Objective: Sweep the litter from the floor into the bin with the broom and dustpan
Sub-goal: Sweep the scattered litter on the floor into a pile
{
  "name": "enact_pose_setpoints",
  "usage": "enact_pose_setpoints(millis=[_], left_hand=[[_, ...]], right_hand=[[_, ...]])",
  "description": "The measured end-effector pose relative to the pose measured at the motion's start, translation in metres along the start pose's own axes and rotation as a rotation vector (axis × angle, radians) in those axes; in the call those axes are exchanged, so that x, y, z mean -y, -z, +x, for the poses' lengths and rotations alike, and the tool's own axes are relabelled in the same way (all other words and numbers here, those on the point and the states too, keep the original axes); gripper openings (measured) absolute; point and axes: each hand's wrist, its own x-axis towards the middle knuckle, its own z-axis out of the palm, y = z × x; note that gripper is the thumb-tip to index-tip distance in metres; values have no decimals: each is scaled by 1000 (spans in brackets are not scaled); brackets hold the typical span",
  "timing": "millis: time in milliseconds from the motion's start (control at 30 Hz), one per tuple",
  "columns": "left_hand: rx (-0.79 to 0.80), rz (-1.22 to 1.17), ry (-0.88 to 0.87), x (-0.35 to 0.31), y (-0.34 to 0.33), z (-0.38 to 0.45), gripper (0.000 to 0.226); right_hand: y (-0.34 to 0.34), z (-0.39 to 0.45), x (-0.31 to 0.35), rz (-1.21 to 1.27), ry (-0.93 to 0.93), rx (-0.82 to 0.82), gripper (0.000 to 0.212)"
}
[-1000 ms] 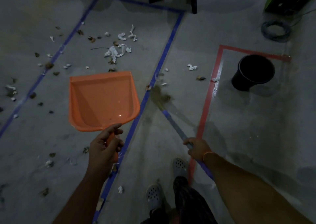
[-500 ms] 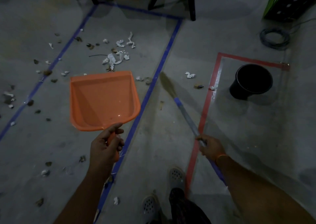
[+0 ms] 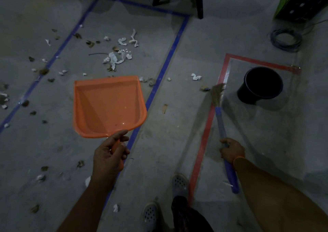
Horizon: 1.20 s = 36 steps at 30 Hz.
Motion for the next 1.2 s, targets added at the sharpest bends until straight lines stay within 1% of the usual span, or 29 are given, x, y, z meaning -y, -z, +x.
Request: enact_pose_setpoints(millis=[67,167,267,433,500,567,667,800,900,1033,1067,1133,1200], left_hand=[[-9,0,5,2,4,2,38],[-24,-5,17,5,13,4,34],[-66,-10,22,9,23,4,38],[-110,-24,40,11,46,-7,37],[-134,-24,35,10,57,-13,37],[-150,-32,37,10,69,-19,37],[-156,-37,33,11,88,-26,37],[-146,-44,19,11,112,-39,37],[-135,-63,21,15,130,-51,37],[-114,-76,15,22,161,-66,38],[-114,-78,12,24,168,-70,38],[-125,-75,14,29,186,-77,38],[-139,-76,18,35,202,-83,38]], right_hand=[[-11,4,14,-37,28,54,37],[-24,9,47,-121,131,125,36],[-39,7,82,-238,230,224,35],[-94,-18,114,-397,378,416,38],[-116,-35,121,-385,392,500,40],[-132,-50,118,-365,435,534,42],[-138,-71,99,-332,483,513,42],[-123,-95,69,-340,516,394,44],[-107,-113,43,-347,454,301,45],[-105,-150,10,-326,273,197,42],[-109,-161,4,-330,252,181,41],[-122,-182,-4,-348,236,179,40],[-142,-199,-4,-387,234,237,38]])
